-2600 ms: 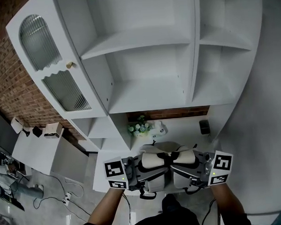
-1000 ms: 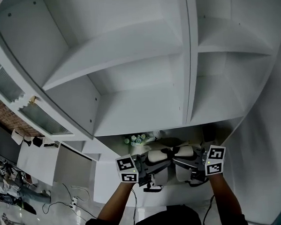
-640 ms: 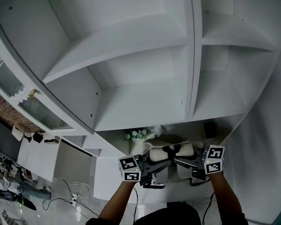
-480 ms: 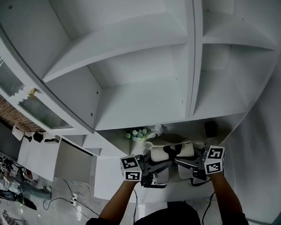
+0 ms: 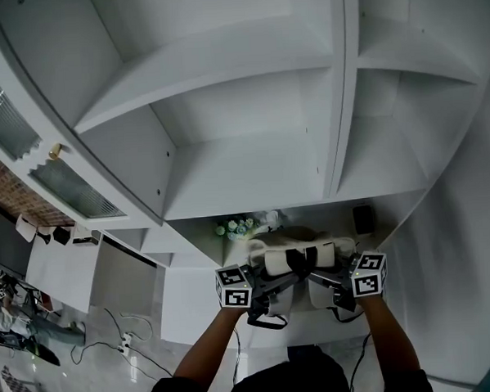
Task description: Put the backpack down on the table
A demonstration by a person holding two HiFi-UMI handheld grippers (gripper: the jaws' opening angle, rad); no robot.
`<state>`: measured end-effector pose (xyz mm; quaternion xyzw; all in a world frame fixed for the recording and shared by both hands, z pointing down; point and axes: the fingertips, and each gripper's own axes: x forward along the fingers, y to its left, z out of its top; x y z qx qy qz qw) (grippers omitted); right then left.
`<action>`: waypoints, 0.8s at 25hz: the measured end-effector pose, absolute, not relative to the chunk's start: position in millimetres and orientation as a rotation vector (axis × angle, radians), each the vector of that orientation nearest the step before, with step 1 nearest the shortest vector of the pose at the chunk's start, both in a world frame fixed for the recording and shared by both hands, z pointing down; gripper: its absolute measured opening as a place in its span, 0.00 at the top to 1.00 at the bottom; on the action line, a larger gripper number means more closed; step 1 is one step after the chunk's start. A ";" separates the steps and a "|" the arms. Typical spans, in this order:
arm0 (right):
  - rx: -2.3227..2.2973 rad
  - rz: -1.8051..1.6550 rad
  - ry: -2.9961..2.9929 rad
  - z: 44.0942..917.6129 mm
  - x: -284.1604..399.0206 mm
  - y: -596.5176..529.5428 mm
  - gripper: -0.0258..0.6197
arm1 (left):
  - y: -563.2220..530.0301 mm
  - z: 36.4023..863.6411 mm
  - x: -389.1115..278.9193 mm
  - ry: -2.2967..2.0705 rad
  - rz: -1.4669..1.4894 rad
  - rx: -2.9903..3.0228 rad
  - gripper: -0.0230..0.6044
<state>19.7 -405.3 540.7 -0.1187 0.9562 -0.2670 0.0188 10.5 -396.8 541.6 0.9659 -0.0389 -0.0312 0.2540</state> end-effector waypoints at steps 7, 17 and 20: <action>-0.487 -0.969 2.918 562.9 35.8 -409.6 0.74 | -404.1 547.7 3.0 -0.178 -0.061 2.544 0.85; -0.810 -0.907 2.915 574.2 73.8 -414.4 0.70 | -398.7 546.5 -15.9 -0.348 -0.085 2.587 0.73; -0.859 -0.863 2.965 572.1 76.2 -406.8 0.70 | -396.0 545.2 -20.0 -0.383 -0.079 2.600 0.70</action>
